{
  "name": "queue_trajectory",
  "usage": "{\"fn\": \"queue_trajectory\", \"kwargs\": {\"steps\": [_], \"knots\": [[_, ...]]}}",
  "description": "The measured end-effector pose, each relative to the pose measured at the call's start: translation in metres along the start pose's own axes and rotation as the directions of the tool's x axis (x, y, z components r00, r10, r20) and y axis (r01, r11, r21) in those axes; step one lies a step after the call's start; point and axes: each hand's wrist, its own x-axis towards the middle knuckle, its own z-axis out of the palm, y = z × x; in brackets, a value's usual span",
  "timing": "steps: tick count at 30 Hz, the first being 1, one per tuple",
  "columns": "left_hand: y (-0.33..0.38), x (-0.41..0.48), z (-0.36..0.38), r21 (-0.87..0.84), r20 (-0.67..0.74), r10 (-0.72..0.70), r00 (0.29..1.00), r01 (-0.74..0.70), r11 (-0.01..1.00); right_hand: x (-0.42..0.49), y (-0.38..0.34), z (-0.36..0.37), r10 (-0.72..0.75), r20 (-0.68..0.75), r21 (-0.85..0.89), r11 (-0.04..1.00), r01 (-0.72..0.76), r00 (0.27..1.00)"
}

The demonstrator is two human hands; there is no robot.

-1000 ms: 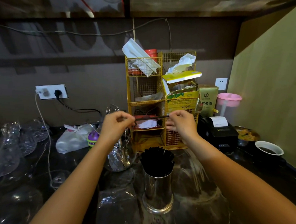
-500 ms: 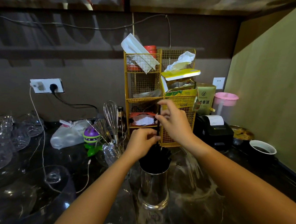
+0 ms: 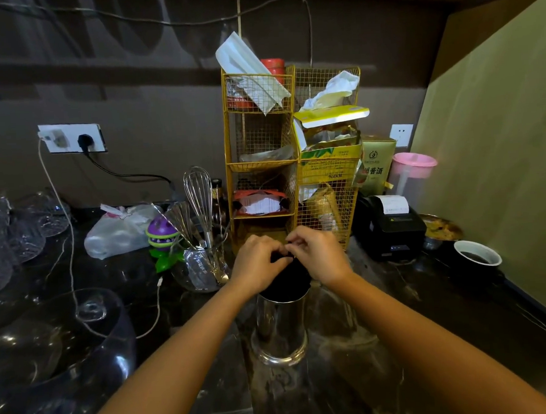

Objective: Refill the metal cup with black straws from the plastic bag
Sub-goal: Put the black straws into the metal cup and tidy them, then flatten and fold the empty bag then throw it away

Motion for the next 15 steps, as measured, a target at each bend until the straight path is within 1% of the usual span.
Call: {"fn": "queue_trajectory", "kwargs": {"steps": [3,5,7,9,12,15], "knots": [[-0.004,-0.002,-0.001,0.09,-0.007,-0.026,1.0,0.026,0.996,-0.004,0.008,0.009,0.02,0.103,-0.052,0.999,-0.015,0.994],[-0.006,-0.004,-0.001,0.129,0.028,-0.029,0.999,0.025,0.991,-0.005,0.012,0.011,0.035,0.172,-0.099,0.995,-0.018,0.984],[-0.008,-0.006,0.0,0.14,0.057,-0.031,0.998,0.023,0.99,-0.005,0.014,0.011,0.045,0.209,-0.128,0.992,-0.018,0.977],[-0.008,-0.007,-0.001,0.125,0.063,-0.032,0.997,0.024,0.992,-0.005,0.014,0.01,0.047,0.225,-0.136,0.991,-0.016,0.973],[-0.007,-0.006,-0.007,0.118,0.06,-0.02,0.998,0.013,0.993,-0.002,0.007,0.006,0.039,0.204,-0.126,0.992,-0.013,0.978],[-0.01,-0.006,-0.02,0.129,-0.001,-0.015,1.0,0.015,0.992,0.005,-0.008,-0.001,-0.007,0.194,-0.136,0.99,0.034,0.981]]}}
